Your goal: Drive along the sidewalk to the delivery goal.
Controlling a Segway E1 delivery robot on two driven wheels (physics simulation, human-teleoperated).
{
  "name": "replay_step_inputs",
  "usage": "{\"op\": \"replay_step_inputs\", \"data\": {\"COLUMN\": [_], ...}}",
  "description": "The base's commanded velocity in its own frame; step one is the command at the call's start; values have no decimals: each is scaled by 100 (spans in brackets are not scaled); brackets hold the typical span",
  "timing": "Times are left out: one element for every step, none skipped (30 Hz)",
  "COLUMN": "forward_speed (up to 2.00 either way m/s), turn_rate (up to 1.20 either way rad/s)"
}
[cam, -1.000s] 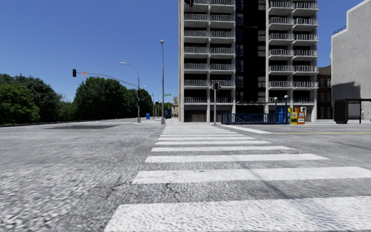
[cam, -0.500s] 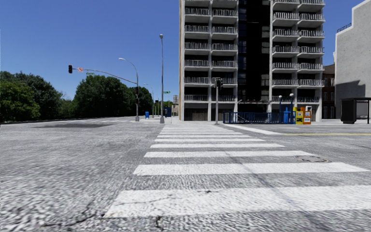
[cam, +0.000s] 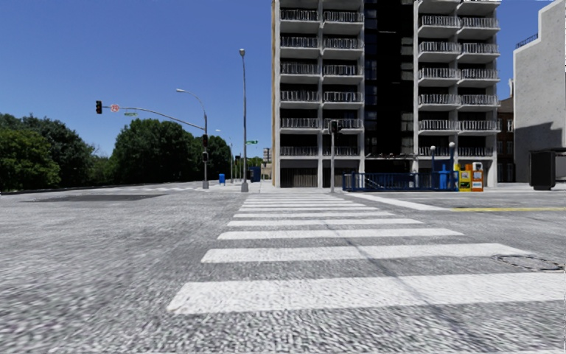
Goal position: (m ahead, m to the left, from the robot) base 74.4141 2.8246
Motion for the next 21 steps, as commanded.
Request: {"op": "replay_step_inputs", "data": {"forward_speed": [153, 153, 153, 153, 153, 153, 153, 153, 153, 153, 153, 153, 153, 153, 153, 200, 200, 200, 200, 200, 200], "turn_rate": [0, 0, 0, 0, 0, 0, 0, 0, 0, 0, 0, 0, 0, 0, 0, 0, 0, 0, 0, 0, 0]}}
